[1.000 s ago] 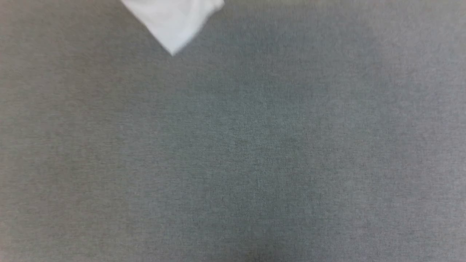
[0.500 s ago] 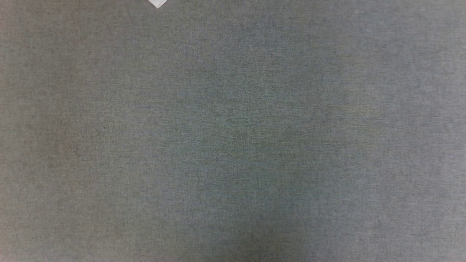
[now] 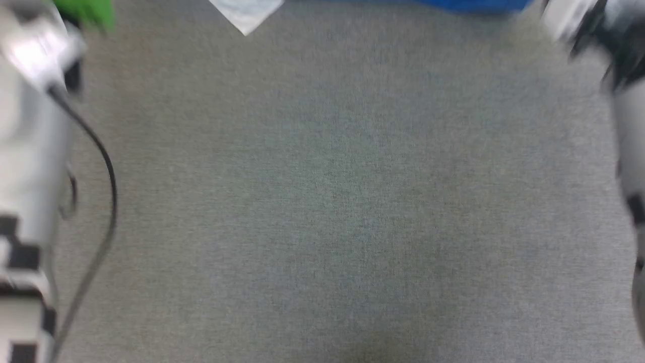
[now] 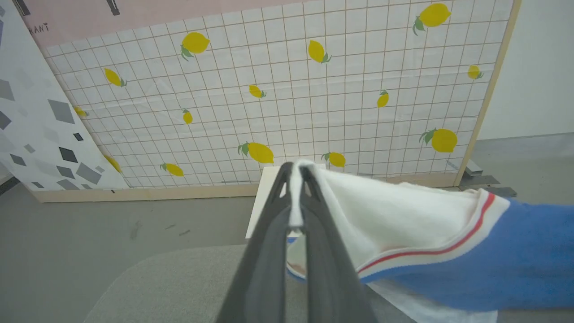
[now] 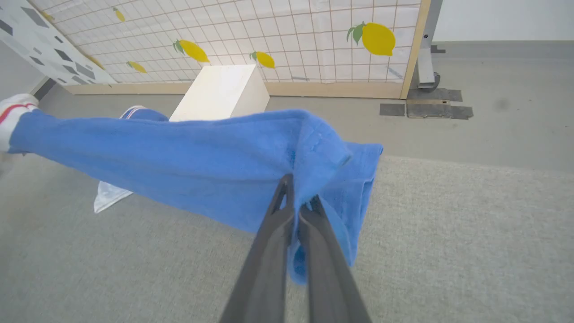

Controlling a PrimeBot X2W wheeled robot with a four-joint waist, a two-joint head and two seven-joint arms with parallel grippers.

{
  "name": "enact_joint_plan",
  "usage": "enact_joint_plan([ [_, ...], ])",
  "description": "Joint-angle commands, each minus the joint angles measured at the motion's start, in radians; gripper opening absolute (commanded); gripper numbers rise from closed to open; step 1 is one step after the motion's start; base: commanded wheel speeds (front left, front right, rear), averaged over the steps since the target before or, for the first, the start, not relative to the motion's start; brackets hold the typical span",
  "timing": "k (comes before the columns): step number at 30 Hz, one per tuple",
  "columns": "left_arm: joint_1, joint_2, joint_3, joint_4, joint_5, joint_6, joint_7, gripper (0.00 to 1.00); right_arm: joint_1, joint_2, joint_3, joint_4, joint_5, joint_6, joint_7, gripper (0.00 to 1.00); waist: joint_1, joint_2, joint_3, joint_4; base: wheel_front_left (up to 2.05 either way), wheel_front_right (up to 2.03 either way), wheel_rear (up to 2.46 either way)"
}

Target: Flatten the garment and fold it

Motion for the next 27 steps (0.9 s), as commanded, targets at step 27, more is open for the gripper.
enact_joint_plan([
  [27, 1.211, -0.072, 0.042, -0.454, -0.178, 0.117, -0.008, 0.0, 0.905, -0.164, 0.143, -0.163, 0.227, -0.001, -0.189, 0.0, 0.0, 0.0, -0.417, 0.041, 0.0, 0.0, 0.0],
])
